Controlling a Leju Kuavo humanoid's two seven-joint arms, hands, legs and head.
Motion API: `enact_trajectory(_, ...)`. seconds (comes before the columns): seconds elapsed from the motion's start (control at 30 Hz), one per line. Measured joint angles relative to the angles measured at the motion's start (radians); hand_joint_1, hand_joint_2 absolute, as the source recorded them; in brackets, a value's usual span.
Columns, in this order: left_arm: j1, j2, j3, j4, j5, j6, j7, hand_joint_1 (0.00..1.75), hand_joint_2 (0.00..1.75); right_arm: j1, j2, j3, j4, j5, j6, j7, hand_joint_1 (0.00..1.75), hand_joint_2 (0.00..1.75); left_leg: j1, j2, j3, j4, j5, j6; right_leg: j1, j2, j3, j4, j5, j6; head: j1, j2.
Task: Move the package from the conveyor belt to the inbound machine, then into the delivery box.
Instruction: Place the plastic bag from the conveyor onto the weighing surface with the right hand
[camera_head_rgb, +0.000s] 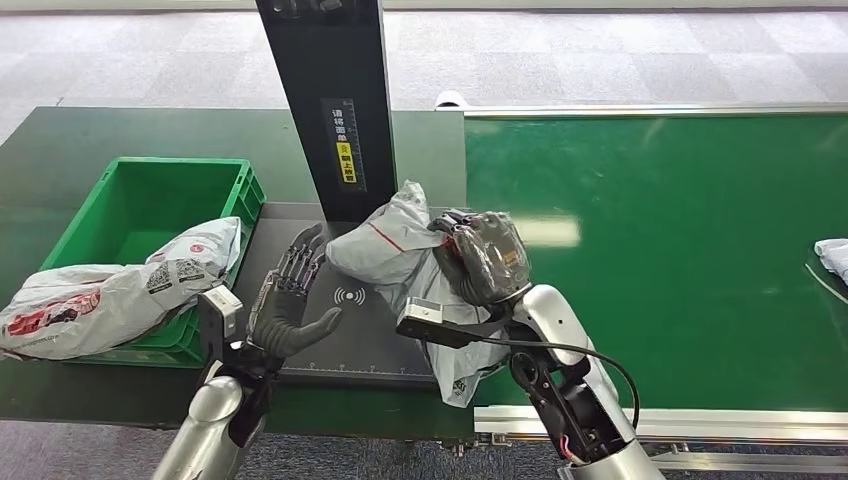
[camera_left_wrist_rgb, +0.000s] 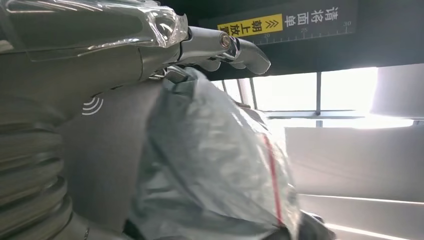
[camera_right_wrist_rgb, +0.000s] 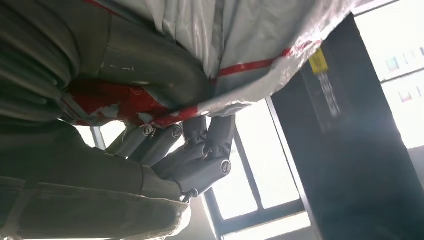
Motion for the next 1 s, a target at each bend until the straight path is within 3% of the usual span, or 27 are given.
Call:
enact_trajectory(0.13,0.019,0.002,0.001,-0.017,0.003,-0.004,0.000,0.00,1.75,-0.068,0.001,0.063,0.178,0.074,0.026,0.045,1.75,1.75,0.000,0.000,0.000,0.000,0.000,0.000,0.000,-0.001,0.000,0.000,0.000,0.000,0.000,0.000)
enact_trajectory(0.37,0.018,-0.007,0.001,-0.016,0.017,-0.024,0.011,0.00,1.75,-0.205,0.019,0.197,0.433,0.124,0.123,0.026,1.75,1.75,0.000,-0.001,0.001,0.000,0.000,0.000,0.000,-0.001,0.000,0.000,0.000,0.000,0.000,0.000)
enact_trajectory(0.7,0.018,-0.009,-0.001,0.003,0.025,-0.033,0.009,0.00,1.75,-0.297,0.028,0.349,0.587,0.121,0.137,0.017,1.75,1.75,0.000,0.001,0.003,0.000,0.000,0.000,0.000,0.000,0.002,0.000,0.000,0.000,0.000,0.000)
enact_trajectory(0.73,0.018,-0.009,-0.001,0.003,0.025,-0.033,0.009,0.00,1.75,-0.302,0.028,0.355,0.593,0.120,0.134,0.017,1.51,1.75,0.000,0.001,0.004,0.000,0.000,0.000,0.000,0.000,0.003,0.000,0.000,0.000,0.000,0.000)
enact_trajectory(0.83,0.018,-0.009,-0.001,0.003,0.027,-0.032,0.008,0.00,1.75,-0.309,0.031,0.368,0.605,0.102,0.106,0.015,0.21,1.75,0.000,0.001,0.005,0.000,0.000,0.000,0.000,0.000,0.004,0.000,0.000,0.000,0.000,0.000)
enact_trajectory(0.87,0.019,-0.008,-0.001,0.003,0.029,-0.032,0.008,0.00,1.75,-0.310,0.032,0.370,0.608,0.087,0.093,0.011,0.00,1.75,0.000,0.001,0.005,0.000,0.000,0.000,0.000,0.000,0.004,0.000,0.000,0.000,0.000,0.000)
enact_trajectory(1.0,0.022,-0.008,-0.001,0.003,0.033,-0.035,0.007,0.00,1.75,-0.304,0.034,0.365,0.606,-0.022,0.042,-0.046,0.00,1.75,0.000,0.001,0.005,0.000,0.000,0.000,0.000,0.000,0.004,0.000,0.000,0.000,0.000,0.000)
